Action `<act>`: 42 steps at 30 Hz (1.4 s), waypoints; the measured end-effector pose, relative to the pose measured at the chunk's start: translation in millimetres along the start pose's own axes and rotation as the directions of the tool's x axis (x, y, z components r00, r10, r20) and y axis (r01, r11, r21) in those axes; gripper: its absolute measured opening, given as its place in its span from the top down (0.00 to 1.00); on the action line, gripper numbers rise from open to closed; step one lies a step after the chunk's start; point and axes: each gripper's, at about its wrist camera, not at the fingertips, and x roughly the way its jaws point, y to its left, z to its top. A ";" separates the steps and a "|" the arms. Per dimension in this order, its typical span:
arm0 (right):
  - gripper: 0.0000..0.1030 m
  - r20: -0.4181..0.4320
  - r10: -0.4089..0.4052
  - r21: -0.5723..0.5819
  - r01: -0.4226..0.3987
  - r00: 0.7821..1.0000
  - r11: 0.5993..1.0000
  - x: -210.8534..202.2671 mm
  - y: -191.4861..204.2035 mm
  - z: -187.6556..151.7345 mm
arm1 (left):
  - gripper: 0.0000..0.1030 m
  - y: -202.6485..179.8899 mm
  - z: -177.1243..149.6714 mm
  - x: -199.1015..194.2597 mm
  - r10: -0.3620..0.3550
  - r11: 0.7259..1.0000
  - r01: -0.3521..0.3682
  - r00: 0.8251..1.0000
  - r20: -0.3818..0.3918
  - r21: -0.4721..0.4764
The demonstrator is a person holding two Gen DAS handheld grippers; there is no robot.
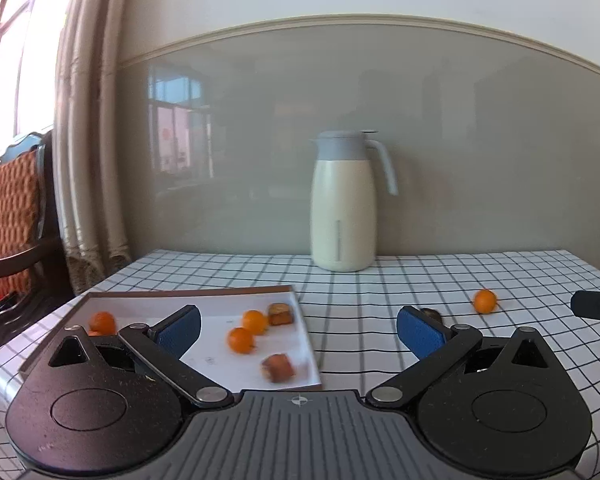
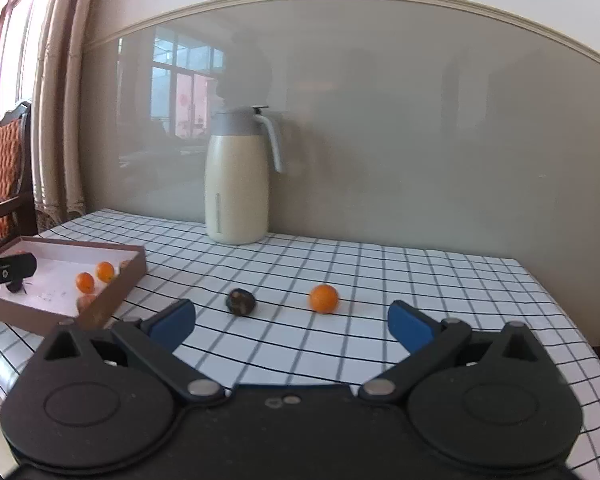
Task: Organize fruits
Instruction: 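Move both open grippers toward the dark fruit and orange left on the table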
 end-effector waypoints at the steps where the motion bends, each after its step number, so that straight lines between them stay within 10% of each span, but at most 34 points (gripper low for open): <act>1: 0.06 0.003 -0.005 0.002 0.005 1.000 1.000 -1.8 -4.2 -1.5 | 0.00 -4.4 0.0 0.4 -0.008 1.000 0.008 1.000 0.001 0.003; 32: 0.34 -0.032 -0.007 0.040 0.009 0.999 0.999 63.9 -50.3 3.7 | 0.00 -99.4 -6.0 80.4 -0.096 0.992 0.098 0.995 -0.021 0.082; 42: 0.47 -0.080 -0.002 0.068 0.008 0.997 0.998 105.2 -62.1 1.3 | 0.19 -118.2 -10.1 126.1 -0.107 0.992 0.113 0.989 -0.098 0.057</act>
